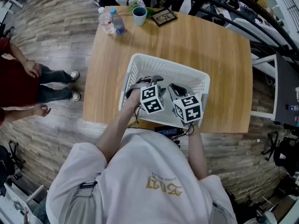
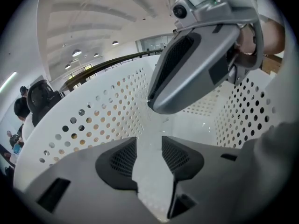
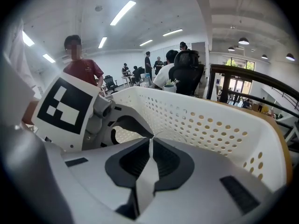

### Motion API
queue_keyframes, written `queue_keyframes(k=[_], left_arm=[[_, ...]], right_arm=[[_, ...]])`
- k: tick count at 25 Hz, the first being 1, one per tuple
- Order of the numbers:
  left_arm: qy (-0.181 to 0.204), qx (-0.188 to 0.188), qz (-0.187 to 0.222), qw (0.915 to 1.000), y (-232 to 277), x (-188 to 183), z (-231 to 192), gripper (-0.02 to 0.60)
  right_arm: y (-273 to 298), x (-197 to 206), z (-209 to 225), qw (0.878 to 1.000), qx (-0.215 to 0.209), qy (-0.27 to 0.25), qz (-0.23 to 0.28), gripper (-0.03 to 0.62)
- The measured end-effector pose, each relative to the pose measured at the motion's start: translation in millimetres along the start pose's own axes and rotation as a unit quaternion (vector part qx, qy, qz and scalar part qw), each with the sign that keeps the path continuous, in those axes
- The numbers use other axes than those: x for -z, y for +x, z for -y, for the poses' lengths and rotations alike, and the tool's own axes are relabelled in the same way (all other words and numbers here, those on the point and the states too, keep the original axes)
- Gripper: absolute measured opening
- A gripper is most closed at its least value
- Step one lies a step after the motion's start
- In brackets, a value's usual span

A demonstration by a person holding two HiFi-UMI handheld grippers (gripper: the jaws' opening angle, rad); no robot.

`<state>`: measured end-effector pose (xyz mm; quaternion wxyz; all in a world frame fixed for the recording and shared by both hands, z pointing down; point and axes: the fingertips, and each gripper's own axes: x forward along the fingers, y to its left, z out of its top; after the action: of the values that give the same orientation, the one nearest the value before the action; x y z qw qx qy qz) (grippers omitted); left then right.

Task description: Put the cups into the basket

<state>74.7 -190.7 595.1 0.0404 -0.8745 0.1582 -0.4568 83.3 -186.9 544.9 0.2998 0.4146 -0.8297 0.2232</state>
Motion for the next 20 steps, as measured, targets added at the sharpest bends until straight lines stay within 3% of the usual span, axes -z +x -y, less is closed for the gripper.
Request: queue_keyframes(k=[2,6,13,20], left_arm=[[-0.004,-0.014,0.005,0.9999,-2.1,-0.4,-3.1,0.109],[-0.018,-0.029,0.011,0.9994,-6.7,-3.5,-9.9,0.019],[-0.044,0.011,-0.002,0.999,-2.3,2.4,-1.4,0.008],[-0.008,0.024,-0.034,0.9991,1.4,9.9,7.8,0.008]], right_arm=[[1.5,3.7,-0.9,1.0,0.004,-0.001,-0.007,0.031],[1.5,1.5,-1.2,1.0,0.002,-0.001,-0.006,0.031],[10.9,8.7,-4.3,0.999,0.006,-0.027,-0.028,0.031],[18.4,18.3,-5.3,0.997,0.015,-0.044,-0.057,0.031]])
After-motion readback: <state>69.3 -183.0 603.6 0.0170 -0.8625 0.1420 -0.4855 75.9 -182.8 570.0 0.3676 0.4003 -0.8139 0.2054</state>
